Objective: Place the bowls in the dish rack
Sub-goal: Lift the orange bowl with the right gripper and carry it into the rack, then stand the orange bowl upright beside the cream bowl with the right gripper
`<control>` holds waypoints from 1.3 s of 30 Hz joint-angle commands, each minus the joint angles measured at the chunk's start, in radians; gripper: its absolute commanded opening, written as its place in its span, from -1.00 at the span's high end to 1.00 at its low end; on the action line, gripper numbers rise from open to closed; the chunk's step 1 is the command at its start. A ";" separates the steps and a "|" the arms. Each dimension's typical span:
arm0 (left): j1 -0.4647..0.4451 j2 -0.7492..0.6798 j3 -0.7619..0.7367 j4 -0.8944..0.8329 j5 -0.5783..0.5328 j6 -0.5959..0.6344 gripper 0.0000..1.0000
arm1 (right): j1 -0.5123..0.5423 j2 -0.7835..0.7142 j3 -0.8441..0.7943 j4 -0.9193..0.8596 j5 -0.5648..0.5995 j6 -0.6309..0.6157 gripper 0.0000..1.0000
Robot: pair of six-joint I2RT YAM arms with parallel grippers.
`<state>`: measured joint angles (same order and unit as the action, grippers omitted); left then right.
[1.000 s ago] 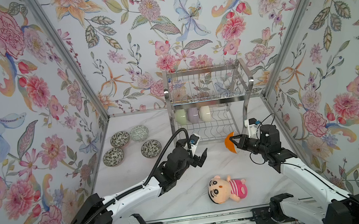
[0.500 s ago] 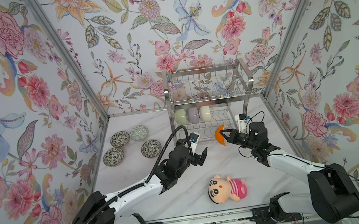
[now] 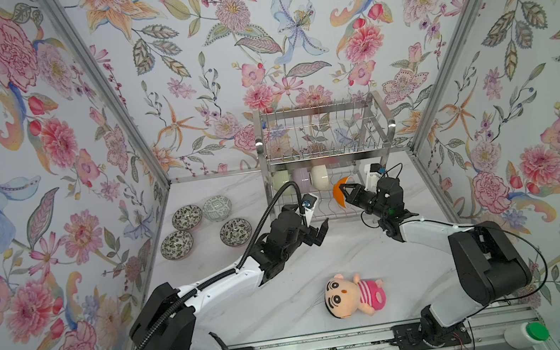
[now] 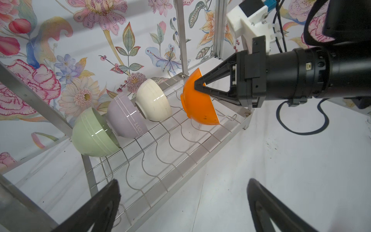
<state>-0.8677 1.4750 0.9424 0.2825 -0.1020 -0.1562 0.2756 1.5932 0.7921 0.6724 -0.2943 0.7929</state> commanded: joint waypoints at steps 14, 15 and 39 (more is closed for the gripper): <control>0.086 0.161 0.183 -0.085 0.081 0.085 -0.99 | -0.012 0.221 0.184 0.169 0.122 0.017 1.00; 0.091 0.174 0.195 -0.091 0.083 0.090 -0.99 | -0.016 0.234 0.194 0.173 0.124 0.022 1.00; 0.119 0.222 0.217 -0.059 0.101 0.221 -0.99 | -0.020 0.476 0.378 0.279 0.123 0.090 1.00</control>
<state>-0.7605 1.7206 1.1675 0.1955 -0.0246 0.0456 0.2481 2.0453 1.1255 0.9028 -0.1890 0.8722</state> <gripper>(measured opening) 0.994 0.071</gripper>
